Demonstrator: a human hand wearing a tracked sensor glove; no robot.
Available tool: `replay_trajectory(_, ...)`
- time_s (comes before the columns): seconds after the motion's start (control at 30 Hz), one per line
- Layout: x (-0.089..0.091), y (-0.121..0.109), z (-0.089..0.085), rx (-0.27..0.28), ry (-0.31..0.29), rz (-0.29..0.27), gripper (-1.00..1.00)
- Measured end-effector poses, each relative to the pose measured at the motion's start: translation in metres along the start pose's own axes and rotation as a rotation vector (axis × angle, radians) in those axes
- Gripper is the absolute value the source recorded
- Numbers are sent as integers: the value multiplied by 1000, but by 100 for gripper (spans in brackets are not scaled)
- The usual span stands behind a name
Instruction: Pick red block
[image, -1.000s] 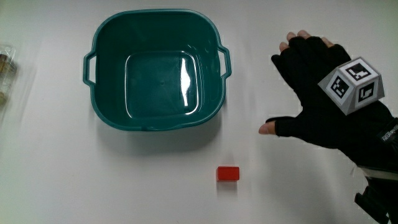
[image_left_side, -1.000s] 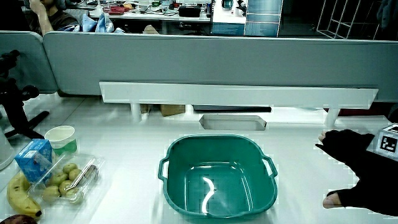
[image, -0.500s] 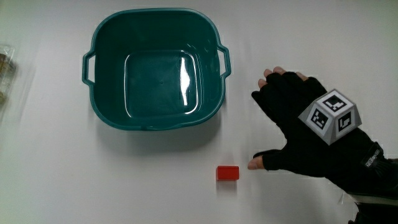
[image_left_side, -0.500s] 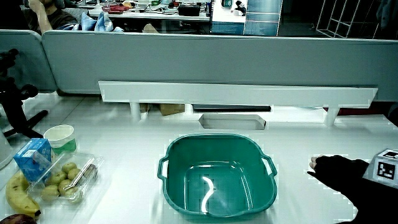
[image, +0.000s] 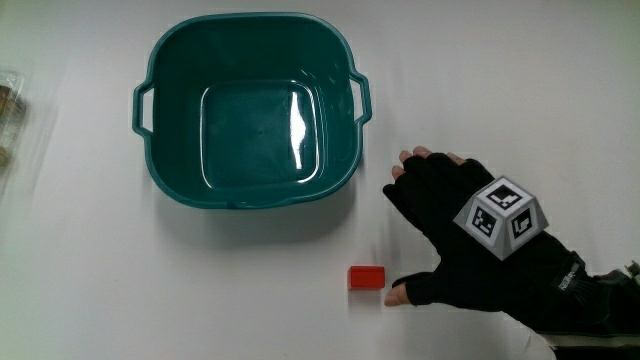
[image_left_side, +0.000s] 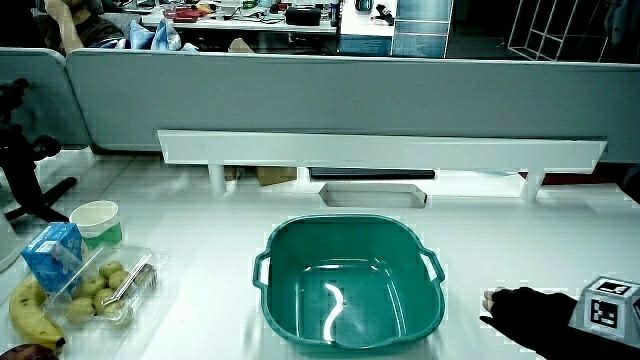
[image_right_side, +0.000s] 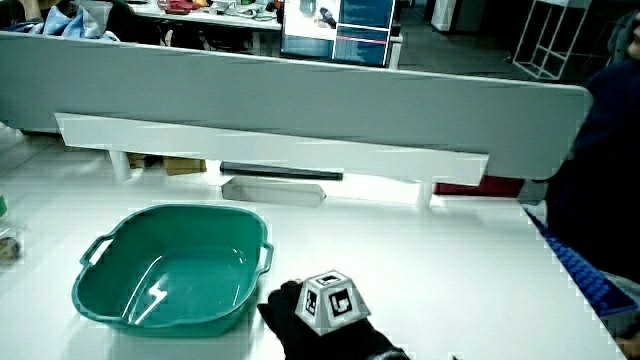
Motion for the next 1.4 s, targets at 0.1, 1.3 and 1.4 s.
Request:
replay_trajectory(0.1, -1, 5, -9, -28, 8, 11, 0)
replay_trajectory(1.3, -28, 31, -43, -29, -7, 82, 16)
replay_trajectory(1.4, -28, 32, -44, -27, 0, 91, 22)
